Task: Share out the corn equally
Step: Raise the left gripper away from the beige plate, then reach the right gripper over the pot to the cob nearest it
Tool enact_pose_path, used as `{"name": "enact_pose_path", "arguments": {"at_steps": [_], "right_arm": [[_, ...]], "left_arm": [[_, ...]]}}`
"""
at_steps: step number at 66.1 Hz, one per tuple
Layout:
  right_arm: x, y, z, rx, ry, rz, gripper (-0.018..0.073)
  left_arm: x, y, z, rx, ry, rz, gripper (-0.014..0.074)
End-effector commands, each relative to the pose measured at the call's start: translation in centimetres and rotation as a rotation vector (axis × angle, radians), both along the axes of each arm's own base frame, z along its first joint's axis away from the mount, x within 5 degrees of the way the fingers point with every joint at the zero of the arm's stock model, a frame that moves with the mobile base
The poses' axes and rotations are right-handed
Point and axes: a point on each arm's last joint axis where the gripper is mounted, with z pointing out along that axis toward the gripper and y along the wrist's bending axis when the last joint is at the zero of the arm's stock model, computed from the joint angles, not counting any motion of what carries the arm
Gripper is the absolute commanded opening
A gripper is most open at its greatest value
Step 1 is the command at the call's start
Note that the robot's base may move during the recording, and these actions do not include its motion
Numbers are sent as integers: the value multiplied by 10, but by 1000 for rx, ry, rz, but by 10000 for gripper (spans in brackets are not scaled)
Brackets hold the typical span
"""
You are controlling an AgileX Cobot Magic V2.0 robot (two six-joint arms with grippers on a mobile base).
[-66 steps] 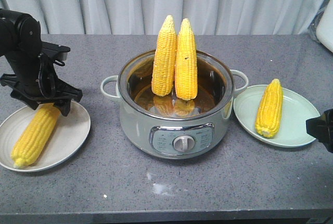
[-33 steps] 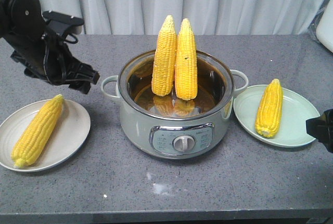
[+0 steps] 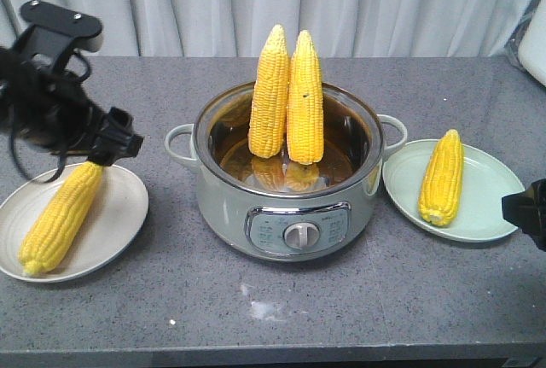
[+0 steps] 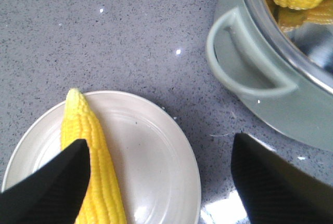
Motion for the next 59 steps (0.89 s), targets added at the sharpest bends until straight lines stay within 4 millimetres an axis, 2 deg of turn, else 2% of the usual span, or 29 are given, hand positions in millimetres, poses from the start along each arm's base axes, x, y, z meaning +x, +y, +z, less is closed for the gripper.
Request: {"name": "enact_pose_path", "arguments": {"at_steps": [1, 17, 26, 44, 59], "right_arm": [[1, -1, 13, 1, -87, -3, 580], [2, -1, 13, 1, -96, -4, 580], [2, -1, 13, 1, -96, -4, 580], [9, -1, 18, -2, -156, -4, 580], [34, 5, 29, 11, -158, 60, 580]], "left_arm": [[-21, 6, 22, -59, -175, -14, 544], [-68, 22, 16, -93, -271, -21, 544], [-83, 27, 12, -106, -308, -23, 544], [-87, 28, 12, -114, -329, -24, 544], [-87, 28, 12, -113, -326, -24, 544]]}}
